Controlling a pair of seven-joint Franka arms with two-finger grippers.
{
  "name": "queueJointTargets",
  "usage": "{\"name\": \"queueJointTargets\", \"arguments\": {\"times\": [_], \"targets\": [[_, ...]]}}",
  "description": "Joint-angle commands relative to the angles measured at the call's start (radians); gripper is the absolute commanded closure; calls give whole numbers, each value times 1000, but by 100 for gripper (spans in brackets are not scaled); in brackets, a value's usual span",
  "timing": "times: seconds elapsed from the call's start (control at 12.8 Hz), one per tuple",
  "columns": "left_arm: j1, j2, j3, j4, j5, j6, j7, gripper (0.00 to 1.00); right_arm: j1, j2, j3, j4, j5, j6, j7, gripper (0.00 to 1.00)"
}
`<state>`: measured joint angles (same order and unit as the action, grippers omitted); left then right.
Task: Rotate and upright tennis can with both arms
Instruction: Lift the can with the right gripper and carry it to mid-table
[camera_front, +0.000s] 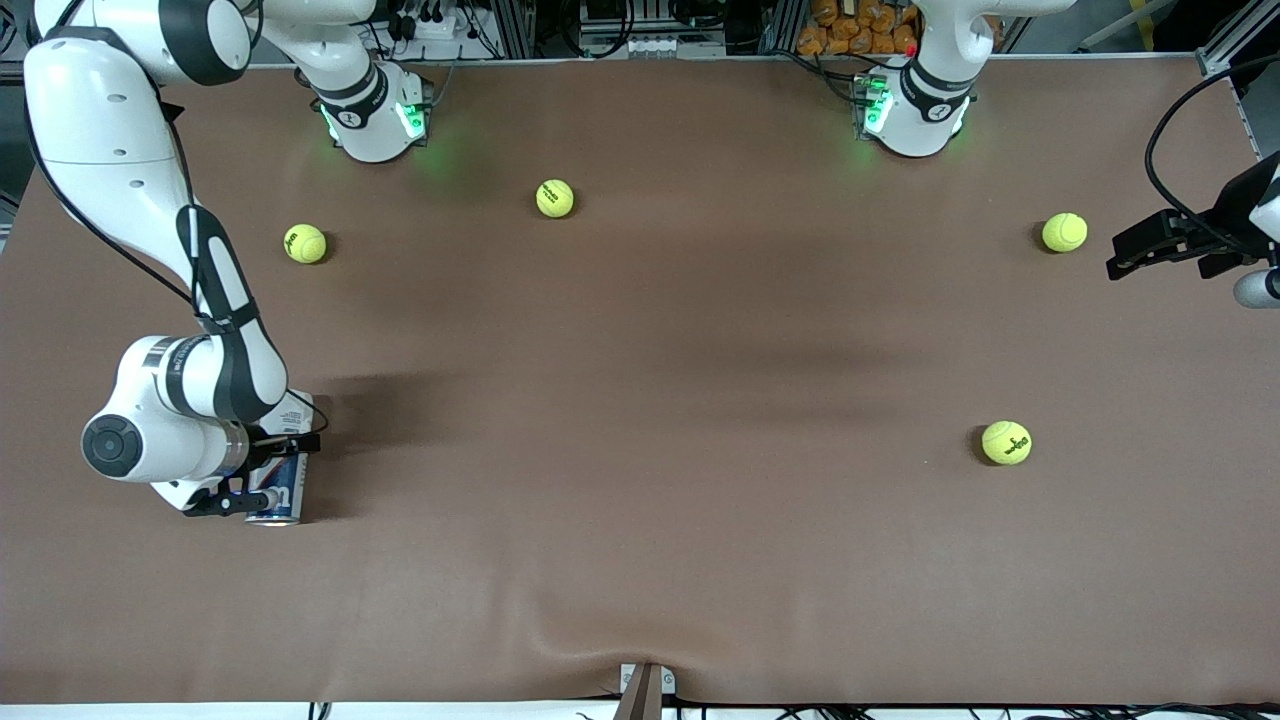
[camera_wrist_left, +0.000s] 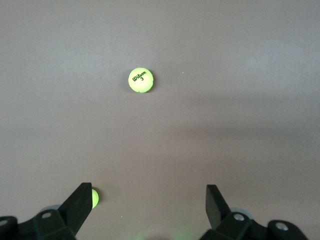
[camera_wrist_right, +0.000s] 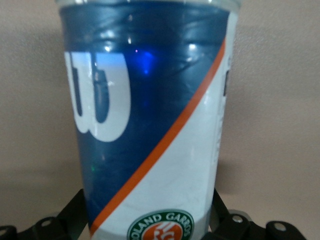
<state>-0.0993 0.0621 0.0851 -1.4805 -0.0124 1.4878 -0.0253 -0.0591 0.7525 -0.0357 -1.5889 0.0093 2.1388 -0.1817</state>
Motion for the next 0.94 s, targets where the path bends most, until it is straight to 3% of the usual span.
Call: {"name": "queueJointTargets", "arguments": {"times": [0.0, 0.08, 0.47, 0.86], "targets": [[6, 12, 1, 19, -17, -4, 19, 0, -18, -1, 14, -2, 8, -5, -18, 19], [6, 12, 1, 19, -15, -4, 19, 0, -18, -2, 14, 1, 8, -5, -18, 36], [6, 13, 1, 19, -17, -4, 21, 0, 44, -33, 19, 93, 1, -33, -100, 36], [6, 13, 1, 19, -17, -4, 21, 0, 269, -97, 19, 130, 0, -45, -425, 34]]}}
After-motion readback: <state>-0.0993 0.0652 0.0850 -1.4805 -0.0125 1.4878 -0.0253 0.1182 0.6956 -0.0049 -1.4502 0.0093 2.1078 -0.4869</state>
